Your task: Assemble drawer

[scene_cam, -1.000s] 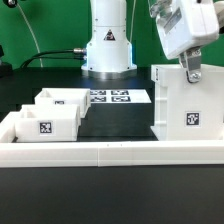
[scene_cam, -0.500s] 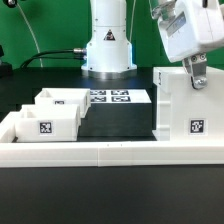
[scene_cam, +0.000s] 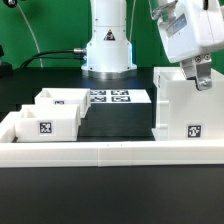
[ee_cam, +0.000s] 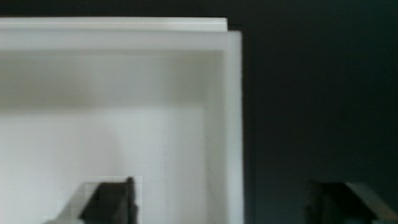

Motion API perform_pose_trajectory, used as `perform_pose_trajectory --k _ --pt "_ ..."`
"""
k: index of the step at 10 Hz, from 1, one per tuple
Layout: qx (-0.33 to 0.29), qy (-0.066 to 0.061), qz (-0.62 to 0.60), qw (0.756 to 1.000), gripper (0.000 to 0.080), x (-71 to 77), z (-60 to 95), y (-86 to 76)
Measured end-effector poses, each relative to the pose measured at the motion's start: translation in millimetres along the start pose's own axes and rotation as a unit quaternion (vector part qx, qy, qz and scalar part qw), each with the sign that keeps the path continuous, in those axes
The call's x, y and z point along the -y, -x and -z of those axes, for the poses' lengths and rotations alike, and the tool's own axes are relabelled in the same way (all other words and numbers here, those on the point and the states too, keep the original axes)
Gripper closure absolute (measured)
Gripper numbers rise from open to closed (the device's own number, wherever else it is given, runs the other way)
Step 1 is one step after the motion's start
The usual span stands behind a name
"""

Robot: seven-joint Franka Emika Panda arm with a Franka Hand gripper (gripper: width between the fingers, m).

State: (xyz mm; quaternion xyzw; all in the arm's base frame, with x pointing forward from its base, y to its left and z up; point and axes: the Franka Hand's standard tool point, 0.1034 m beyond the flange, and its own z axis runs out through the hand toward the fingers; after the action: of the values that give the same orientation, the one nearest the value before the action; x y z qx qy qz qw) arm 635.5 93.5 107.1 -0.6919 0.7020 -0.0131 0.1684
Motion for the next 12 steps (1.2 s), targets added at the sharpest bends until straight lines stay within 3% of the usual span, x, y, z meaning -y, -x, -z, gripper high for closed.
perform_pose_trajectory --k 1,2,3,5,9,10,12 --pt "0.000 0.000 0.000 1.000 0.0212 0.0 0.0 0.0" --pt "0.000 0.000 0.000 1.000 0.0212 0.0 0.0 0.0" --pt "0.000 0.000 0.000 1.000 0.0163 0.0 0.0 0.0" --pt "0.001 0.000 0.020 1.000 0.0153 -0.2 2.1 0.2" --pt "0.014 -0.013 0.192 0.981 0.0151 3.0 52.7 -14.1" --pt "0.017 -0.014 0.192 0.981 0.0151 5.5 57.7 -14.6" --pt "0.016 -0.011 0.199 0.980 0.0151 2.6 52.7 -13.5"
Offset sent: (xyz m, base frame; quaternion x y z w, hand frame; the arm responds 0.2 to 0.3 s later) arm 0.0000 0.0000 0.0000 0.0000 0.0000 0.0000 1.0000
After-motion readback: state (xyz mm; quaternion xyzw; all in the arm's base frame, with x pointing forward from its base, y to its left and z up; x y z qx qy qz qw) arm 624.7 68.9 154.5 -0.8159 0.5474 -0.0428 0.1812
